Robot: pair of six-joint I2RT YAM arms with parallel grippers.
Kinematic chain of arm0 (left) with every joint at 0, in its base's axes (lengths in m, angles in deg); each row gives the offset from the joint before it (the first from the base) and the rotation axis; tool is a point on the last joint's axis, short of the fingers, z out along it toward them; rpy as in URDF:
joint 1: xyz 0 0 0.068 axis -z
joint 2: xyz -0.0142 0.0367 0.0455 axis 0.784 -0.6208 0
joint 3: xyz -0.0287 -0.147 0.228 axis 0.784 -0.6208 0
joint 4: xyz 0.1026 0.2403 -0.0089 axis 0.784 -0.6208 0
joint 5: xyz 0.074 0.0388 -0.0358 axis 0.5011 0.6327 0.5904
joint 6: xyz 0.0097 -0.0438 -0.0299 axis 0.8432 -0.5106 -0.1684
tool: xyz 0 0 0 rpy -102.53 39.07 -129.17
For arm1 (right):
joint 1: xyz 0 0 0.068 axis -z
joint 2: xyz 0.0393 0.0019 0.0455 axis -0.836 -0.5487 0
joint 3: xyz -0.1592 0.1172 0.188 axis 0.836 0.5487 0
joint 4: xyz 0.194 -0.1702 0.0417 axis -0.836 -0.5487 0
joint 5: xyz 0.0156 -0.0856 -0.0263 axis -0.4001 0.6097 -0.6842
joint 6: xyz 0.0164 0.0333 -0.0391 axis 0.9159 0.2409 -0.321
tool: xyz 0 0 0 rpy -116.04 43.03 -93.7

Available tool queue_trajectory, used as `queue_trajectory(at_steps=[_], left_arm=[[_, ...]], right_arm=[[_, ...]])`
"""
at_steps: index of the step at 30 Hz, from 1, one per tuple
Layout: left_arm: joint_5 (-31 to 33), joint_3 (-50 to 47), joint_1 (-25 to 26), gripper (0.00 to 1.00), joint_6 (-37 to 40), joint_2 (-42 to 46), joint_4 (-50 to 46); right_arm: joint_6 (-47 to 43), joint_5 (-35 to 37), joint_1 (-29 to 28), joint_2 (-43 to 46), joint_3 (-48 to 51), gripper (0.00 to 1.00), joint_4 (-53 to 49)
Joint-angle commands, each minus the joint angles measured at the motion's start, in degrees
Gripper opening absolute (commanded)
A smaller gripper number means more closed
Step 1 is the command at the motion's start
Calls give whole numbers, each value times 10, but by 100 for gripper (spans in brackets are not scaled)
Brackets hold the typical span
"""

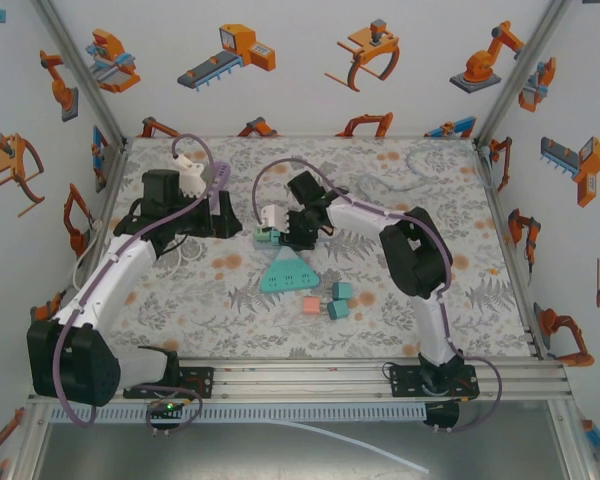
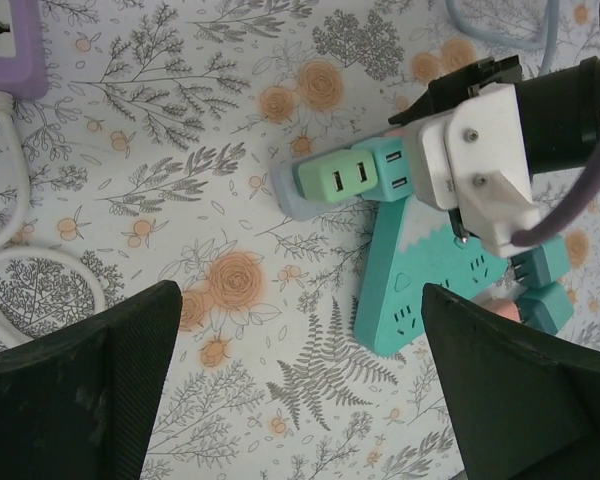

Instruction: Pull the plug off the socket

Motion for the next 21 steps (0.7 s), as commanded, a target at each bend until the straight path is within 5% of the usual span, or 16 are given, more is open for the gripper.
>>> queue_trajectory(at_steps=[1,5,16,21], left_arm=[[-24,-9,-9,97,25,1,4],[-29,-12,-21,97,21,1,5],[-35,-16,-32,97,-20,-30,22],[-29,-16,-33,97,-14,-40,12]], right_arm=[[-21,-64,-11,22,14,37,-19],[-21,-106,-13,21,11,37,-9],[-8,-24,-2,-63,-92,41,8],[-22,-52,-3,-60,-84,69,3]])
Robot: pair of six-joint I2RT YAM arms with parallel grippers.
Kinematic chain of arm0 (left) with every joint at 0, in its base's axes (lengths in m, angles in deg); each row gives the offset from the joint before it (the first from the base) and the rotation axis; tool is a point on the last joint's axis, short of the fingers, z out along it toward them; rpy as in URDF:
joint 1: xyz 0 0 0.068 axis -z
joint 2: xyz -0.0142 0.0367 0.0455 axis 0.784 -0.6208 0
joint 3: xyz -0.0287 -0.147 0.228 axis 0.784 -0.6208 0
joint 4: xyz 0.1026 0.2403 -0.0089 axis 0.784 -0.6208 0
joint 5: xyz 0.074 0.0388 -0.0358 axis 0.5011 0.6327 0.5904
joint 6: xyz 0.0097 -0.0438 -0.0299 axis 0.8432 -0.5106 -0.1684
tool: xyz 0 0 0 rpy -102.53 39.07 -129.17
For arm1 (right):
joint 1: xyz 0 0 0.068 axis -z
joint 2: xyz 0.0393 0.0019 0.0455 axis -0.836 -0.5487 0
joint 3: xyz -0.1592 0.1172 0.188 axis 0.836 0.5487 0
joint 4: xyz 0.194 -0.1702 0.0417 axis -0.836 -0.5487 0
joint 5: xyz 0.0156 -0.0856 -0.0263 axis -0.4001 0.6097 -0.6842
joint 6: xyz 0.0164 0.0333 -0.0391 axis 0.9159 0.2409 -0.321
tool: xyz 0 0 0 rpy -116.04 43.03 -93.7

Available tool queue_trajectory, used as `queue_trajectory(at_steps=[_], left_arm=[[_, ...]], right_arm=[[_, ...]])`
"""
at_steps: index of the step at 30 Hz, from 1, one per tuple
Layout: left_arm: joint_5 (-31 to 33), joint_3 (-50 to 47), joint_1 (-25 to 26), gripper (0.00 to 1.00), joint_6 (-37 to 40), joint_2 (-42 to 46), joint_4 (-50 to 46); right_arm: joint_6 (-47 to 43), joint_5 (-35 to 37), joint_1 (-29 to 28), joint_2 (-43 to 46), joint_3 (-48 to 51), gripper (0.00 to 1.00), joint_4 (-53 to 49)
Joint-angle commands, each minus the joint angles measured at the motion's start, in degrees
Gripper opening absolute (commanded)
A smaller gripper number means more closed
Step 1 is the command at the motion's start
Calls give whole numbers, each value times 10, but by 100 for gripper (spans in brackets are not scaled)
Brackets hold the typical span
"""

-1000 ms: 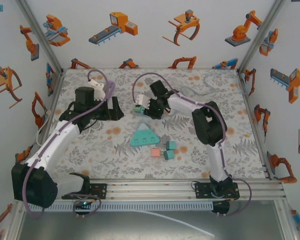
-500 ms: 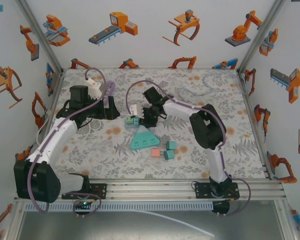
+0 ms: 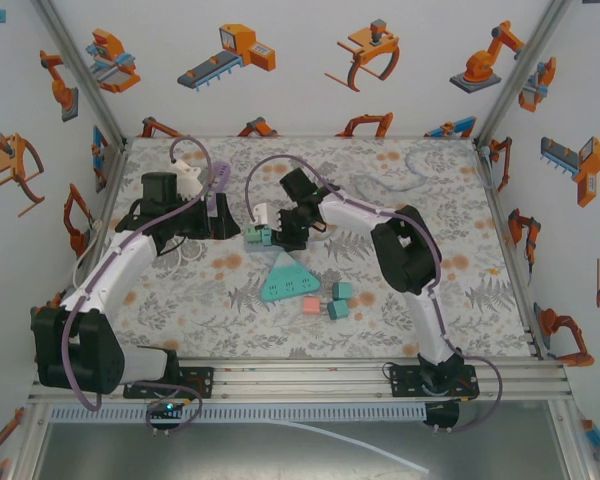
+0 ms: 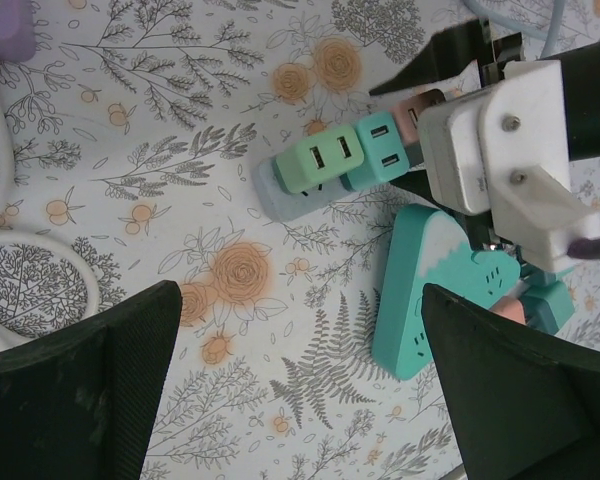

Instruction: Pull the plug off the socket

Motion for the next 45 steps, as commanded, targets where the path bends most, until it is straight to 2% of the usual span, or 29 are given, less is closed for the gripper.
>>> queue_trajectory(at_steps=[1,5,9,13,17,23,25,32,36,45], left_arm=[[9,-3,-4,97,-7,-6,-1],[24,-9,-5,97,-14,-6,3],[26,-27,-4,97,-64,1,20],[54,-84,-1,97,-136,23,96],[71,-124,3,100,-178,20,152],[95,-126,39,90,-207,-47,210],[107,-121,51,82,-216,-77,228],[117,-120,57,62,-221,-142,263],[97,-116,58,61,-226,-164,286],[109,-105,62,56,-229,-184,270]], right_arm=[[-15,-13,3,-5,-3,70,18],[-15,-27,4,15,1,72,19],[-14,-47,10,53,7,74,29],[-4,-64,21,95,27,75,55],[5,-80,29,136,64,75,88],[77,-80,30,168,139,74,197],[101,-76,30,168,155,74,227],[116,-81,30,166,178,73,245],[114,-80,30,160,173,72,237],[95,-75,30,124,128,66,173]])
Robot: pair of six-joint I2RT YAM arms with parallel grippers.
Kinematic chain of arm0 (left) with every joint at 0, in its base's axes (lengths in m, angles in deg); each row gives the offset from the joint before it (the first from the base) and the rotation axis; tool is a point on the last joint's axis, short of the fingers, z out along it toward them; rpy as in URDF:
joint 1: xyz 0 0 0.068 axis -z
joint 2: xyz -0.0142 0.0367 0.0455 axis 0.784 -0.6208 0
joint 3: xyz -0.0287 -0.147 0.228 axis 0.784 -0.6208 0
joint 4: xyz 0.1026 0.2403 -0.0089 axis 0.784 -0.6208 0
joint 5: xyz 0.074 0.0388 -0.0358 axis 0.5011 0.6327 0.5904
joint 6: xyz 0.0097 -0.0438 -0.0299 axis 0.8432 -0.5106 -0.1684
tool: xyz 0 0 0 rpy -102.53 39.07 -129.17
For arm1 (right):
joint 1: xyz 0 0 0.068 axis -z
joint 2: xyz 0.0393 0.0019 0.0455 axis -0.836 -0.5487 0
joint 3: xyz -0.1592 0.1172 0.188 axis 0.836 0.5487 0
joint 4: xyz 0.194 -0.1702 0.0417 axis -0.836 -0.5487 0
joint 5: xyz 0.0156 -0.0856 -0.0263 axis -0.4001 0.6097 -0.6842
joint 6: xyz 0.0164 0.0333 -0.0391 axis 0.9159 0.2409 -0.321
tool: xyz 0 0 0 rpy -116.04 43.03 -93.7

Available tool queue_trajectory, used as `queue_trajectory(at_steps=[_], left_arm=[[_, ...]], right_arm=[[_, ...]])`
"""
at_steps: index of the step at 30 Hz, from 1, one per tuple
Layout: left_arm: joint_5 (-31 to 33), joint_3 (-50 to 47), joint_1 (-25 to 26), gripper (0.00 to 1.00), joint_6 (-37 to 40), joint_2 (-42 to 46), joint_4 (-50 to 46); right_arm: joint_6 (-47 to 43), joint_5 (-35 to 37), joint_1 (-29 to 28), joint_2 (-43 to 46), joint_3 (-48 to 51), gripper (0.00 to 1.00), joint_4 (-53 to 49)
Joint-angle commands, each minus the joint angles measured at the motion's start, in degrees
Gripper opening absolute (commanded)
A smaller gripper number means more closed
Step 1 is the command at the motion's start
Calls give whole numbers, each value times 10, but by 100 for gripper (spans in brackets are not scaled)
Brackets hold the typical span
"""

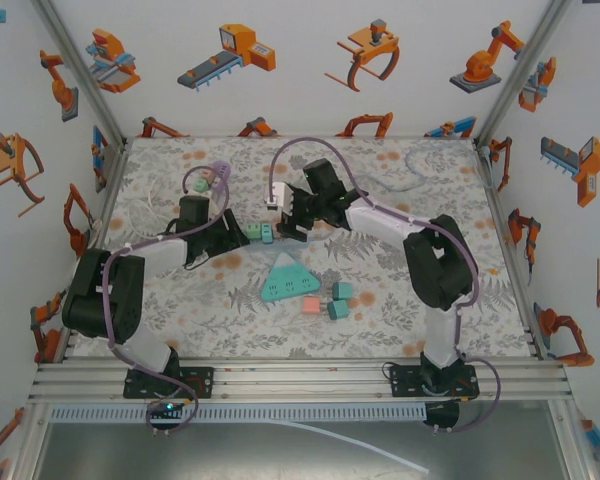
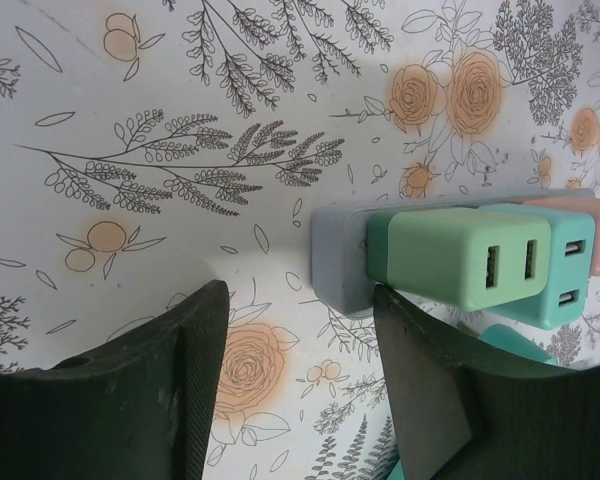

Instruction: Pull the plug off the socket

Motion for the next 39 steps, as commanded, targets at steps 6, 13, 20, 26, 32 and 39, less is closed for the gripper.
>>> queue_trajectory(at_steps=[6,13,20,26,32,39], left_arm=[[9,17,10,54,-7,-15,-32],[29,20,18,53,-19,-26,-59],[29,23,23,52,-32,-42,-60],[43,25,28,47,-48,-53,-72],[52,25,31,46,-58,-62,-84],[77,21,32,44,-71,-70,-96]], right_arm=[[-7,-18,-2,-44,-57,56,-56],[-8,-42,-9,-62,-75,46,-75],[-13,-62,-14,-88,-100,39,-99],[-34,-75,-15,-97,-122,23,-133],[-47,-83,-15,-95,-144,17,-158],[-8,-109,-13,-91,-161,14,-158]])
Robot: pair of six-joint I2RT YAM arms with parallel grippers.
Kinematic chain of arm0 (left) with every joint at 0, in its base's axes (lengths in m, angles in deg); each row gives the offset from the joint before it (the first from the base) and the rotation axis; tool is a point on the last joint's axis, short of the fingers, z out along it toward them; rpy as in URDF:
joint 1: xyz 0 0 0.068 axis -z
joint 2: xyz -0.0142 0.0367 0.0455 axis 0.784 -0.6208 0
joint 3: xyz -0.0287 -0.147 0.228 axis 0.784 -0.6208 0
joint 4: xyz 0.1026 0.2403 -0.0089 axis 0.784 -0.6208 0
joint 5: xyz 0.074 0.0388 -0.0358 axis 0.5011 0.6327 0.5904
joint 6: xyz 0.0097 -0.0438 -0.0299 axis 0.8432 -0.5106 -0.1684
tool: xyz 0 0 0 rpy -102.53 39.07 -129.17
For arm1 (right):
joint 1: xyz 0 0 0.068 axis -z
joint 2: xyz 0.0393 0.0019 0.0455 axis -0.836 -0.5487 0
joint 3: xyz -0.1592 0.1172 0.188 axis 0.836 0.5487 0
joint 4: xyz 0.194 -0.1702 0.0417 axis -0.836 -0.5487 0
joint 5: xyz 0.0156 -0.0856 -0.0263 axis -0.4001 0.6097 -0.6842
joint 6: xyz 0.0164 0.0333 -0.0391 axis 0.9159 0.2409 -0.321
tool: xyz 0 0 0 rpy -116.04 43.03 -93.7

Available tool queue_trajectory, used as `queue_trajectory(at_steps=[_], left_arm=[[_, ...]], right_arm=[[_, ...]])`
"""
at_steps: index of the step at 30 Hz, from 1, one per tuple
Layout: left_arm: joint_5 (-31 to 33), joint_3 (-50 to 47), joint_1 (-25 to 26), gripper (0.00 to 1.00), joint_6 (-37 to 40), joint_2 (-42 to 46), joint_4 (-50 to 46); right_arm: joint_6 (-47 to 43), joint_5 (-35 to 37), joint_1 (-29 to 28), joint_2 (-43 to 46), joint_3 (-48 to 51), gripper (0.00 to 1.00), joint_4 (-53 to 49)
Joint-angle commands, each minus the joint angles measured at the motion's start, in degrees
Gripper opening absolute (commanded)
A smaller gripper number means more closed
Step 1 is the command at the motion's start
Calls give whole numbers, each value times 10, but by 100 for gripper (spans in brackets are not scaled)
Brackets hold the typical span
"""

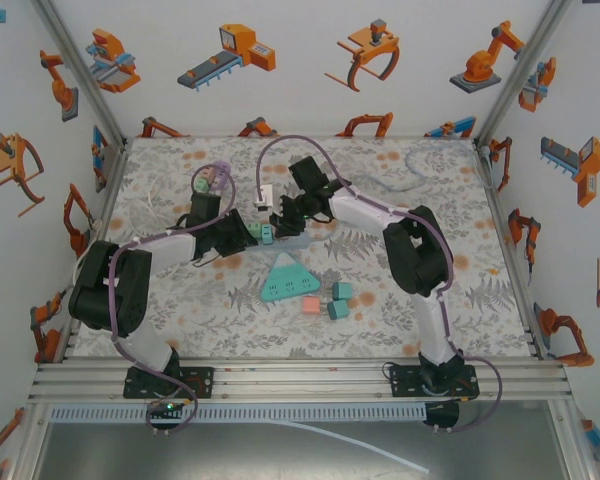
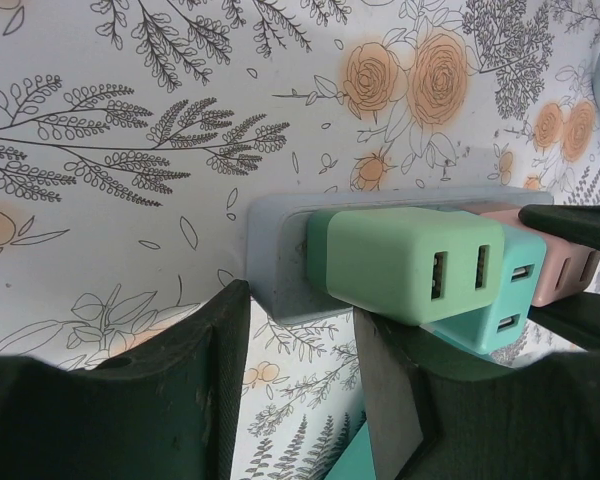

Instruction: Pull the plug off the socket

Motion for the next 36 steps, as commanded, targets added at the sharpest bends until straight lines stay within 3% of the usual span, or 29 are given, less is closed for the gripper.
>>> queue_trajectory(at_steps=[1,13,29,36], left_arm=[[79,-13,-1,44,1,-41,-65],[116,-8,-1,40,-18,-57,-91],[136,-20,5,39,-10,-59,-91],[151,-34,10,39,-20,-62,-86]], right_arm=[[26,-51,-3,7,-25,14,-13],[38,-27,1,35,31,14,76],[39,-26,1,68,77,13,126],[82,-42,1,69,72,11,140]])
